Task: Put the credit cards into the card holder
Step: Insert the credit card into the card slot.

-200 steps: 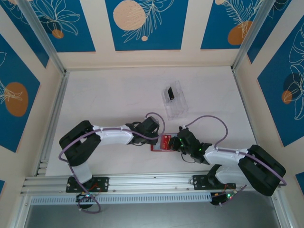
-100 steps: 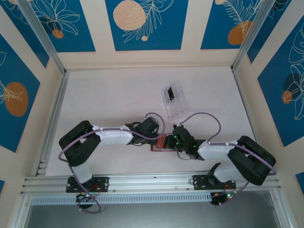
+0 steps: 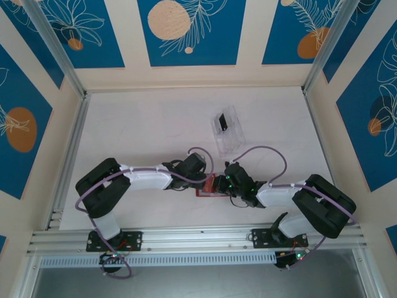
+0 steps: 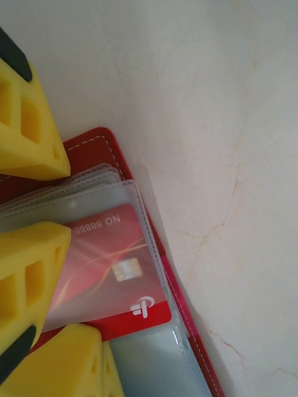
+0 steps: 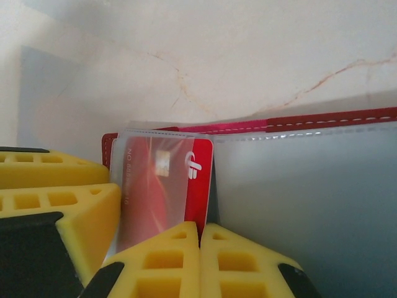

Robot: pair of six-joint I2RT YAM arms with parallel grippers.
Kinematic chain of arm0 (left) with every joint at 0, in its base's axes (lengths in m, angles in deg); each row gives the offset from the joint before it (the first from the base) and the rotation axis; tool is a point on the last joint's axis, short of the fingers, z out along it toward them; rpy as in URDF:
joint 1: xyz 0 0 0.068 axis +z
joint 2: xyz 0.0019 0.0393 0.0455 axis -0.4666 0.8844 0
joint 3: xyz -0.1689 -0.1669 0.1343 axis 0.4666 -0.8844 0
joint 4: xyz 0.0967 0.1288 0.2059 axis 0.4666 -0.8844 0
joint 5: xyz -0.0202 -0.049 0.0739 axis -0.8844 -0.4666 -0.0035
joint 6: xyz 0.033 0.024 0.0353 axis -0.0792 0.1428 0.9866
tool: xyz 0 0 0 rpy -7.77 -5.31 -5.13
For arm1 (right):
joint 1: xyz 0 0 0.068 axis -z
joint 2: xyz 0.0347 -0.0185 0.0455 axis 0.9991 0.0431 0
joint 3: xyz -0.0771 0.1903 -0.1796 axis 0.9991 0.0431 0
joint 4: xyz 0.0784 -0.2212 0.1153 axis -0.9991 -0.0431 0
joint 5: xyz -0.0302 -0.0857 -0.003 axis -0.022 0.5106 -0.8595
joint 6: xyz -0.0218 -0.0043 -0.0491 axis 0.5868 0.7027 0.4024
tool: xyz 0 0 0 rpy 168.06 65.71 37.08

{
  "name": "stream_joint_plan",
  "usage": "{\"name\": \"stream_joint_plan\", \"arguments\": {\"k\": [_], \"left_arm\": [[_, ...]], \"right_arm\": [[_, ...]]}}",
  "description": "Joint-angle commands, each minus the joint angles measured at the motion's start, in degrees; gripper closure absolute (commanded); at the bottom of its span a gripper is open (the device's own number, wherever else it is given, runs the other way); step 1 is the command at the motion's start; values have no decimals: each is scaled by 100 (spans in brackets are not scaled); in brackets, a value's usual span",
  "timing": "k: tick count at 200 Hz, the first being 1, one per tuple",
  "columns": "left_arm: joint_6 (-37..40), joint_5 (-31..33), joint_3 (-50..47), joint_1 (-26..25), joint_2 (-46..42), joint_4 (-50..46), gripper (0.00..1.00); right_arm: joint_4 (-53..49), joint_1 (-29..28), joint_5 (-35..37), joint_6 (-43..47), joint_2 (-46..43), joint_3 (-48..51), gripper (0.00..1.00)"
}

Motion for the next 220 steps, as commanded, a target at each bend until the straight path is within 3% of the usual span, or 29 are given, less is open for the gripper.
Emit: {"name": "stream_joint_plan", "arguments": {"k": [1,61,119,148,220], "left_arm": [[-177,-568,-387,129,-37,-376,71],[-202,-1203,-818,458,-551,226,69],[-244,-1464,-1134,621,-802,663,69],[-207,-1520,-1326,726,-993,744,71],[-104,-1603,-1435,812,-1048,737,75]], "right_arm": [[-399,-26,-511,213,-7,-93,94],[-1033,174,-842,485,-376,-366,80],[-1128,363,-1216,603,-314,-470,75],[-1197,386,-1289,689,-379,-552,76],[-1483,406,-1143,890,35,-1001,94]]}}
